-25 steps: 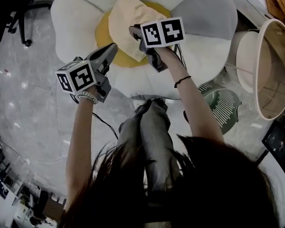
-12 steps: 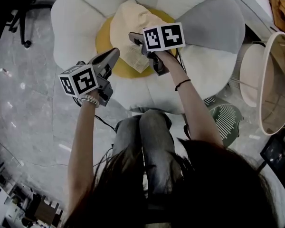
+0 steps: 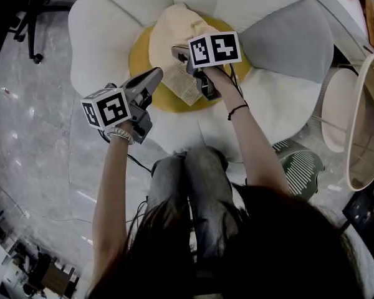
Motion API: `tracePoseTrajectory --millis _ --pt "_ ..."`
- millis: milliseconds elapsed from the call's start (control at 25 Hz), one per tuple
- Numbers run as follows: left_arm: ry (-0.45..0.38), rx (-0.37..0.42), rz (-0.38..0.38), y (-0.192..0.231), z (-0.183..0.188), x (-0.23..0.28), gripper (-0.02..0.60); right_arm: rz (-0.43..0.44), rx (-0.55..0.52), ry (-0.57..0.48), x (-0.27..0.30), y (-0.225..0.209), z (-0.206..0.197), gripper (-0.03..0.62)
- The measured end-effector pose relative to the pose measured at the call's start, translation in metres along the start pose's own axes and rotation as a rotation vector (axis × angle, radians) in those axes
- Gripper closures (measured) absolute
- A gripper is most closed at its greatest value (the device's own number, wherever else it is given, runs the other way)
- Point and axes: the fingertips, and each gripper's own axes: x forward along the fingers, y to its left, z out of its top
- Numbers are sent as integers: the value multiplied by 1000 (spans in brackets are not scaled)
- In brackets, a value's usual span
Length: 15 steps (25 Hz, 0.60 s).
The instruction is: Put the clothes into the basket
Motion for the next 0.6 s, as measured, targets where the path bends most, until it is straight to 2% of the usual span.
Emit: tracePoseTrajectory --millis 200,480,520,600 --pt "-6 -20 -7 11 0 12 571 -18 -3 60 20 -12 -7 364" --pt "-9 -33 -19 22 -2 24 571 -42 -76 127 38 -21 -11 367" --pt "-10 -33 -15 24 -2 25 571 -46 -86 134 40 -22 -11 372" --pt "-11 -32 -11 29 -1 26 571 -71 -114 152 43 -25 -11 426"
